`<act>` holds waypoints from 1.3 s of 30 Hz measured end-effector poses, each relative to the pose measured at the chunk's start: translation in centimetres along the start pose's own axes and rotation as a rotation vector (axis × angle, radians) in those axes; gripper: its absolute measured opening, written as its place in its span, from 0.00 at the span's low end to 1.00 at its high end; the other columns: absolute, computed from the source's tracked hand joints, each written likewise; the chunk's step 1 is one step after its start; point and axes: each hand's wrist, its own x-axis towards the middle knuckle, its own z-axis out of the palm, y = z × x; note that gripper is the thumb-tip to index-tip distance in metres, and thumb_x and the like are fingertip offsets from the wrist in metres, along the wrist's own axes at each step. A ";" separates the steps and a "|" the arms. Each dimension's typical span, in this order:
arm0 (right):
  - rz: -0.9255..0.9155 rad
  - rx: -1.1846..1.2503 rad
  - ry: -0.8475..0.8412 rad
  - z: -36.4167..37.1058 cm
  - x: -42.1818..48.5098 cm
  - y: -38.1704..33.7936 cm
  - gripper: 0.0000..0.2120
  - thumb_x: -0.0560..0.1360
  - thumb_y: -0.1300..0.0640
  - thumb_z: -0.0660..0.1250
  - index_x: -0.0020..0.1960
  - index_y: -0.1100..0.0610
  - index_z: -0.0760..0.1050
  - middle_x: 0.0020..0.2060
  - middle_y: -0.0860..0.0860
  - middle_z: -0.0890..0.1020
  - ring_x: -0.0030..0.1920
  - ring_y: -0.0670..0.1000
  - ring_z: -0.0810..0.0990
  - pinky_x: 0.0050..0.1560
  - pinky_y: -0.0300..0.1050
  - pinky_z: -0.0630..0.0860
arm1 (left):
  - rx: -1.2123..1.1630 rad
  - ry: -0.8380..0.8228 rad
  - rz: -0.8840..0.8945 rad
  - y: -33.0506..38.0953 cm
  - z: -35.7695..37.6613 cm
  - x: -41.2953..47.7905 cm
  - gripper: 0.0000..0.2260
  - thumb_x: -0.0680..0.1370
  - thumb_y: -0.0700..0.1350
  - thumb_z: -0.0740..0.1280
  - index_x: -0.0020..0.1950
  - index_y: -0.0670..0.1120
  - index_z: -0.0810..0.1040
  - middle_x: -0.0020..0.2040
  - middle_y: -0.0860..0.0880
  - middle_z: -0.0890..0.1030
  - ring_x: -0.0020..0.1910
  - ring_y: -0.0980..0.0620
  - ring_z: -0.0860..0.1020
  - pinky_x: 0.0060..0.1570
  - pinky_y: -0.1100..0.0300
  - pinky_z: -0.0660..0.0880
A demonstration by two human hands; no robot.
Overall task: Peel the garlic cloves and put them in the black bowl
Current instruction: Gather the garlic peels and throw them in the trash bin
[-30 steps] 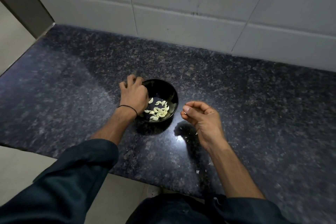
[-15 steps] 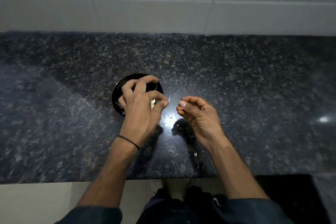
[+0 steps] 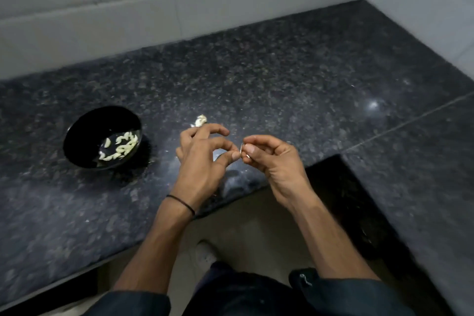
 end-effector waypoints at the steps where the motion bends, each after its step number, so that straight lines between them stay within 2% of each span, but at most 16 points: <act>1: -0.013 -0.012 0.009 -1.4 -1.0 -0.3 0.08 0.75 0.69 0.71 0.53 0.64 0.81 0.42 0.56 0.85 0.41 0.49 0.84 0.46 0.38 0.80 | 0.028 -0.015 0.038 1.1 0.9 -0.5 0.02 0.74 0.53 0.74 0.42 0.58 0.84 0.62 0.63 0.75 0.66 0.56 0.59 0.59 0.56 0.53; 7: -0.085 -0.017 0.107 -10.3 -8.3 -1.3 0.07 0.73 0.70 0.73 0.48 0.60 0.82 0.38 0.57 0.85 0.36 0.50 0.83 0.41 0.40 0.80 | 0.169 -0.087 0.210 7.7 7.6 -4.7 0.04 0.73 0.54 0.75 0.44 0.56 0.85 0.58 0.59 0.76 0.65 0.50 0.63 0.57 0.53 0.58; 10: -0.101 0.030 0.196 -15.3 -12.3 -1.0 0.08 0.73 0.70 0.72 0.48 0.60 0.82 0.38 0.58 0.85 0.35 0.51 0.82 0.40 0.38 0.78 | 0.159 -0.140 0.274 10.5 11.8 -7.4 0.04 0.74 0.53 0.75 0.45 0.55 0.85 0.56 0.57 0.77 0.63 0.49 0.65 0.59 0.51 0.64; 11: -0.099 0.057 0.229 -17.2 -13.8 -0.7 0.08 0.73 0.70 0.72 0.49 0.60 0.82 0.39 0.58 0.85 0.36 0.51 0.82 0.40 0.37 0.78 | 0.139 -0.167 0.304 11.5 13.3 -8.5 0.03 0.74 0.52 0.75 0.46 0.54 0.86 0.56 0.57 0.77 0.63 0.48 0.66 0.61 0.52 0.65; 14: -0.097 0.171 0.353 -22.7 -18.7 0.5 0.08 0.74 0.71 0.71 0.50 0.62 0.80 0.38 0.57 0.85 0.36 0.50 0.82 0.42 0.37 0.80 | 0.052 -0.293 0.352 14.2 18.0 -11.9 0.03 0.76 0.48 0.74 0.48 0.51 0.86 0.55 0.55 0.79 0.62 0.47 0.69 0.62 0.69 0.60; 15: -0.100 0.208 0.400 -24.3 -20.4 1.0 0.08 0.74 0.72 0.70 0.49 0.63 0.80 0.38 0.57 0.85 0.36 0.50 0.82 0.42 0.38 0.80 | 0.024 -0.348 0.373 14.9 19.4 -12.9 0.04 0.76 0.49 0.73 0.47 0.51 0.86 0.54 0.54 0.80 0.61 0.47 0.72 0.64 0.68 0.61; 17: -0.110 0.277 0.502 -27.2 -24.1 2.3 0.07 0.74 0.72 0.69 0.49 0.64 0.79 0.37 0.57 0.85 0.36 0.50 0.82 0.43 0.38 0.80 | -0.029 -0.469 0.426 15.9 22.4 -15.1 0.06 0.76 0.51 0.70 0.47 0.50 0.85 0.51 0.53 0.81 0.57 0.48 0.77 0.63 0.52 0.72; 19: -0.118 0.335 0.604 -29.6 -28.0 4.0 0.07 0.74 0.72 0.69 0.50 0.64 0.79 0.37 0.57 0.85 0.36 0.51 0.82 0.45 0.40 0.81 | -0.052 -0.599 0.466 17.0 25.2 -17.7 0.06 0.76 0.50 0.70 0.47 0.50 0.84 0.49 0.54 0.81 0.53 0.52 0.79 0.56 0.46 0.75; 20: -0.122 0.366 0.659 -30.6 -29.9 5.0 0.07 0.74 0.72 0.69 0.50 0.64 0.80 0.38 0.57 0.85 0.37 0.51 0.82 0.45 0.40 0.81 | -0.050 -0.671 0.483 17.5 26.5 -19.1 0.04 0.77 0.48 0.70 0.47 0.49 0.84 0.49 0.54 0.81 0.52 0.54 0.79 0.56 0.48 0.75; 22: -0.127 0.429 0.786 -31.8 -33.8 7.2 0.07 0.74 0.72 0.69 0.49 0.64 0.80 0.38 0.57 0.85 0.37 0.51 0.82 0.45 0.40 0.81 | -0.041 -0.807 0.520 18.3 28.8 -22.0 0.01 0.77 0.44 0.72 0.47 0.49 0.83 0.49 0.54 0.81 0.51 0.55 0.78 0.53 0.60 0.73; 24: -0.129 0.490 0.933 -32.4 -37.6 9.7 0.07 0.74 0.72 0.69 0.49 0.64 0.79 0.38 0.57 0.84 0.38 0.51 0.83 0.44 0.40 0.81 | -0.024 -0.947 0.548 18.6 31.1 -24.7 0.03 0.77 0.41 0.72 0.45 0.48 0.82 0.48 0.52 0.81 0.49 0.56 0.78 0.47 0.72 0.69; 25: -0.125 0.518 1.003 -32.6 -39.5 11.0 0.06 0.74 0.72 0.69 0.50 0.65 0.79 0.38 0.57 0.85 0.38 0.50 0.84 0.44 0.40 0.81 | -0.005 -1.022 0.566 18.8 32.3 -25.9 0.04 0.77 0.40 0.72 0.45 0.49 0.82 0.48 0.51 0.81 0.47 0.57 0.77 0.45 0.74 0.68; 28: -0.102 0.585 1.177 -32.9 -44.5 15.3 0.06 0.75 0.72 0.69 0.51 0.65 0.79 0.37 0.56 0.85 0.39 0.50 0.85 0.46 0.41 0.82 | 0.083 -1.234 0.687 18.9 35.8 -29.5 0.07 0.77 0.37 0.68 0.46 0.48 0.84 0.49 0.52 0.80 0.46 0.60 0.76 0.45 0.76 0.68; 32: -0.029 0.648 1.393 -33.7 -49.5 21.6 0.07 0.75 0.72 0.69 0.49 0.63 0.81 0.39 0.55 0.85 0.41 0.50 0.85 0.47 0.40 0.83 | 0.204 -1.475 0.775 17.9 41.2 -34.7 0.09 0.77 0.35 0.66 0.48 0.45 0.85 0.51 0.50 0.81 0.46 0.57 0.78 0.45 0.78 0.67; 36: -0.001 0.750 1.565 -35.2 -52.7 28.7 0.08 0.75 0.73 0.68 0.48 0.63 0.80 0.41 0.56 0.84 0.41 0.51 0.83 0.43 0.36 0.82 | 0.340 -1.632 0.759 15.1 47.4 -39.4 0.08 0.78 0.35 0.66 0.49 0.43 0.85 0.51 0.50 0.80 0.46 0.56 0.77 0.43 0.80 0.67; 39: 0.021 0.800 1.670 -36.7 -53.9 34.8 0.08 0.75 0.75 0.68 0.47 0.64 0.80 0.40 0.58 0.83 0.40 0.53 0.82 0.42 0.37 0.83 | 0.459 -1.684 0.765 11.7 52.1 -42.2 0.08 0.78 0.33 0.66 0.49 0.39 0.85 0.50 0.49 0.79 0.45 0.56 0.76 0.42 0.82 0.65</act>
